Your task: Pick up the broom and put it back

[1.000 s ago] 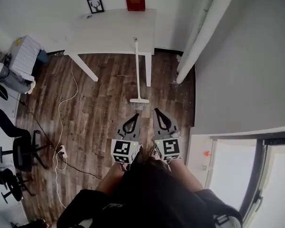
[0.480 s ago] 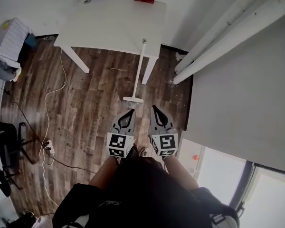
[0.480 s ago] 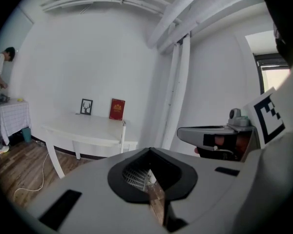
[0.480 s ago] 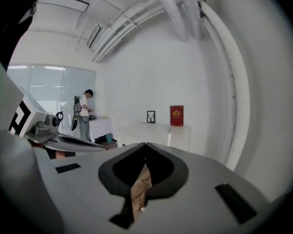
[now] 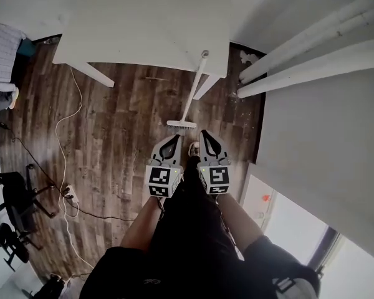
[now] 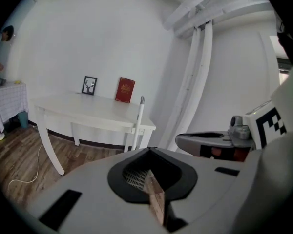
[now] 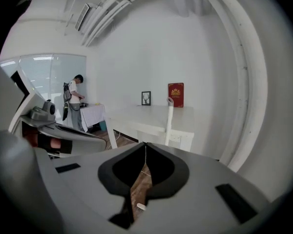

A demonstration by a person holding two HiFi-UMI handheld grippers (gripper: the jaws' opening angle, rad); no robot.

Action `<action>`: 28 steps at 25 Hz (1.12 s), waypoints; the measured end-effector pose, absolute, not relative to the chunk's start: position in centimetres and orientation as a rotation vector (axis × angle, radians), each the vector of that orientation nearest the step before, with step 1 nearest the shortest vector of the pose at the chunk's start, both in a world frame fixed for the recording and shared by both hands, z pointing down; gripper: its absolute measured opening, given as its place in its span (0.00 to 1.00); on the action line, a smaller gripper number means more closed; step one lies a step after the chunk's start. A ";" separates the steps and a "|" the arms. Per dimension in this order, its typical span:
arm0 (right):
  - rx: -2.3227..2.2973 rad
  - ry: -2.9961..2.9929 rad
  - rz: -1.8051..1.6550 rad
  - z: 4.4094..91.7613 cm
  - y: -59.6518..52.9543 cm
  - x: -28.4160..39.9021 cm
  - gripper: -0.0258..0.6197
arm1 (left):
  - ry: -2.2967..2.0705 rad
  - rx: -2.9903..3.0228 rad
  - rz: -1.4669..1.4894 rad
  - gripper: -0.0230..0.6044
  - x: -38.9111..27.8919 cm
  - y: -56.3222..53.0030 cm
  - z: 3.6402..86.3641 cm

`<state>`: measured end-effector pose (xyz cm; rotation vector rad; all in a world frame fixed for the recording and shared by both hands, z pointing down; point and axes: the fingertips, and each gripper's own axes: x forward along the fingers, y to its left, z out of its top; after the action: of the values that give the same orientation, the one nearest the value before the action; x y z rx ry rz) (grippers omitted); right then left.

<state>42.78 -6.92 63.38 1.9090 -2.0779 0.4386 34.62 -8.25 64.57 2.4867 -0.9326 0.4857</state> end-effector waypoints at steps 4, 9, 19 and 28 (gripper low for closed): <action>1.923 -2.002 0.564 70.2 -11.4 44.2 0.12 | -0.955 2.447 0.583 0.04 34.8 -10.8 69.0; 1.909 -1.955 0.614 77.7 -16.7 46.2 0.29 | -0.962 2.367 0.634 0.04 34.5 -11.3 72.6; 1.985 -1.910 0.683 84.9 -22.2 47.9 0.30 | -1.000 2.285 0.695 0.04 32.1 -11.3 75.1; 2.010 -1.953 0.630 86.3 -24.2 47.8 0.18 | -1.017 2.312 0.705 0.04 31.6 -11.8 73.9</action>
<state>47.78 -24.18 86.30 2.0102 -1.9529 0.6301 31.57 -11.76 73.92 2.3119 -1.0175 0.7048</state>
